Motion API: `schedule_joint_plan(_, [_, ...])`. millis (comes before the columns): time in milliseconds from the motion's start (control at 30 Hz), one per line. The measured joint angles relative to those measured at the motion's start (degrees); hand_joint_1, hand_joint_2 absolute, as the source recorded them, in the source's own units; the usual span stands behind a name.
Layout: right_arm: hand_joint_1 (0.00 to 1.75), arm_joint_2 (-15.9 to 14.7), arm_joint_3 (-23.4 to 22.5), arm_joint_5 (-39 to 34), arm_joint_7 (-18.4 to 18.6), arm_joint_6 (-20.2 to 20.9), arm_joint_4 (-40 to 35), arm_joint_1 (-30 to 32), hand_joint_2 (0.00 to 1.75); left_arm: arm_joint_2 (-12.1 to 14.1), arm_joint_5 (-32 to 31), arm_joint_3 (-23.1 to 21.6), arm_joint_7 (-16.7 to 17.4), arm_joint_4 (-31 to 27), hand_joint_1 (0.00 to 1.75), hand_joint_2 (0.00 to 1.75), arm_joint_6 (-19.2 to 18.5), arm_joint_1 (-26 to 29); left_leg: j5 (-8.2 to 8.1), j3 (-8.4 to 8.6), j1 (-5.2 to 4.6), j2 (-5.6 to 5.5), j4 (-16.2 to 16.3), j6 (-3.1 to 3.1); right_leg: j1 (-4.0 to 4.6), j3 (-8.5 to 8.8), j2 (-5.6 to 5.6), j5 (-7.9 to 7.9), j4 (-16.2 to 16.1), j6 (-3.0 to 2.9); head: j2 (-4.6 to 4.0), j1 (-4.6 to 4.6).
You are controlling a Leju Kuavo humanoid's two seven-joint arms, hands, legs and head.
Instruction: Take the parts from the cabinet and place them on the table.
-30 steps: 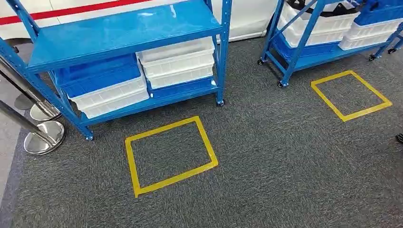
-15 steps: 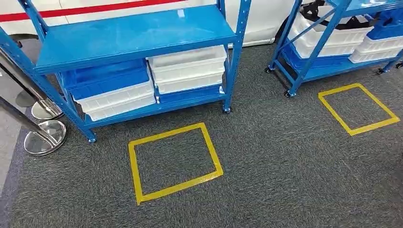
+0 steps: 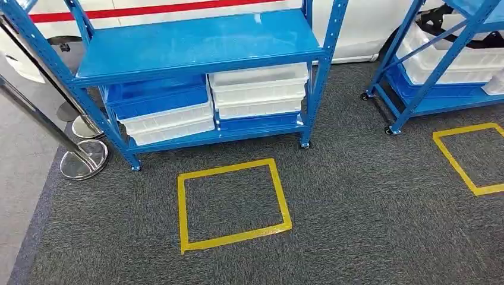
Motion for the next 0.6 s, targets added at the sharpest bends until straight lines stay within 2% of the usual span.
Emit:
schedule_joint_plan(33, [0.00,0.0,0.0,0.0,0.0,0.0,0.0,0.0,0.00,0.0,0.0,0.0,-0.1,0.0,0.00,0.00,0.0,0.0,3.30,2.08,-0.15,0.36,-5.7,0.60,0.02,0.67,-0.23,-0.42,0.0,0.17,0.00,0.00])
schedule_joint_plan(67, [0.00,0.2,-0.1,0.0,0.0,0.0,-0.1,0.0,0.00,0.1,0.0,0.0,-0.1,0.0,0.00,0.00,0.0,0.0,1.17,2.34,-0.58,0.70,-5.9,0.85,0.06,1.02,-0.36,-0.55,-0.2,0.40,0.00,0.04])
schedule_joint_plan(100, [0.00,0.2,-0.1,0.0,0.0,0.0,-0.1,-0.1,0.00,0.1,0.0,0.0,-0.2,0.0,0.00,0.00,-0.1,-0.1,-1.66,2.20,-0.86,0.78,-6.5,1.16,0.02,0.81,-0.27,-0.65,-0.2,0.77,0.00,-0.02])
schedule_joint_plan(133, [0.00,0.2,-0.1,0.0,0.0,0.1,-0.2,-0.2,0.00,0.1,0.0,0.0,-0.1,0.0,0.00,0.00,0.0,0.0,-0.45,2.35,-0.95,0.80,-6.8,1.66,0.03,0.97,-0.29,-0.99,-0.4,1.31,0.02,0.00])
schedule_joint_plan(167, [0.00,0.2,-0.1,0.0,0.0,0.1,-0.3,-0.2,0.00,0.1,0.0,0.0,-0.1,0.0,0.00,0.00,0.0,0.4,0.65,2.66,-0.92,0.66,-7.4,2.25,0.09,1.50,-0.28,-0.59,0.6,1.66,0.00,0.02])
schedule_joint_plan(200, [0.00,0.2,-0.2,0.0,0.0,0.1,-0.4,-0.2,0.00,0.1,0.0,0.0,-0.1,0.0,0.00,0.00,0.0,0.5,0.86,3.53,-0.53,0.43,-7.6,2.63,0.17,1.99,-0.27,-0.58,0.9,2.06,0.00,0.00])
schedule_joint_plan(233, [0.00,0.2,-0.2,0.1,0.2,0.3,-0.5,-0.2,0.00,0.0,0.0,0.0,-0.1,0.0,0.00,0.00,0.0,0.6,0.96,4.94,-0.31,0.45,-8.3,2.70,0.11,1.77,0.00,-1.04,2.1,2.35,0.02,0.02])
schedule_joint_plan(267, [0.00,0.2,-0.2,0.2,0.1,0.5,-0.7,-0.2,0.00,0.0,0.0,0.0,-0.1,0.0,0.00,0.00,0.0,0.4,0.73,5.60,-0.35,0.49,-8.3,3.07,0.08,0.72,0.38,-1.84,4.5,2.32,0.02,0.02])
schedule_joint_plan(300, [0.00,0.2,-0.2,0.2,0.2,0.9,-0.8,-0.2,0.00,0.0,0.0,0.0,-0.1,0.0,0.00,0.00,0.0,0.3,0.40,5.84,-0.36,0.42,-8.3,3.31,0.10,-1.79,0.59,-3.21,8.3,2.39,0.02,0.02])
schedule_joint_plan(367, [0.00,0.2,-0.4,0.4,0.2,1.1,-1.0,-0.2,0.00,0.0,0.0,0.0,-0.1,0.0,0.00,0.00,0.0,0.2,-0.45,6.51,-0.49,0.37,-8.3,3.37,0.03,-7.37,0.70,-6.34,15.4,2.68,0.00,0.02])
schedule_joint_plan(400, [0.00,0.2,-0.5,0.4,0.3,1.1,-1.1,-0.2,0.00,0.0,-0.1,0.0,-0.1,0.0,0.00,0.00,0.0,0.2,-0.96,7.03,-0.50,0.24,-8.3,3.35,0.03,-9.42,0.69,-6.85,17.2,2.77,0.00,0.02])
schedule_joint_plan(433, [0.00,0.2,-0.7,0.4,0.3,1.1,-1.1,-0.1,0.00,0.0,-0.1,0.0,-0.1,0.0,0.00,0.00,0.1,0.3,-1.65,7.89,-0.49,0.06,-8.3,3.29,0.03,-10.47,0.70,-6.28,16.7,2.71,0.00,0.02])
schedule_joint_plan(467, [0.00,0.2,-0.7,0.5,0.3,1.1,-1.1,0.1,0.00,0.0,-0.1,0.0,0.0,0.0,0.00,0.00,0.1,0.3,-2.42,8.87,-0.48,-0.17,-8.3,3.22,0.03,-10.41,0.69,-4.76,14.1,2.64,0.00,0.02])
schedule_joint_plan(500, [0.00,0.2,-0.8,0.5,0.4,1.1,-1.2,0.2,0.00,0.0,-0.1,0.0,0.0,0.0,0.00,0.00,0.1,0.4,-3.17,9.93,-0.48,-0.31,-8.3,3.11,0.04,-9.84,0.71,-2.45,10.5,2.41,0.02,0.02])
schedule_joint_plan(533, [0.00,0.2,-1.0,0.6,0.4,1.1,-1.3,0.5,0.00,-0.1,-0.1,0.0,0.0,0.0,0.00,0.00,0.1,0.4,-4.06,10.82,-0.49,-0.36,-8.3,2.96,0.17,-9.28,0.74,1.32,6.3,1.83,0.00,0.02])
schedule_joint_plan(567, [0.00,0.2,-1.2,0.7,0.5,1.2,-1.4,1.0,0.00,-0.2,-0.1,0.0,0.0,0.0,0.00,0.00,0.1,0.6,-4.84,11.32,-0.61,-0.39,-8.2,2.77,0.57,-9.70,0.84,6.54,3.5,1.42,0.00,0.02])
schedule_joint_plan(600, [0.00,0.2,-1.3,0.8,0.5,1.4,-1.4,0.9,0.00,-0.2,-0.2,-0.1,0.1,0.0,0.00,0.00,0.1,0.4,-5.66,11.70,-0.69,-0.71,-8.3,2.18,0.73,-9.50,1.09,4.99,3.6,1.56,0.02,0.04])
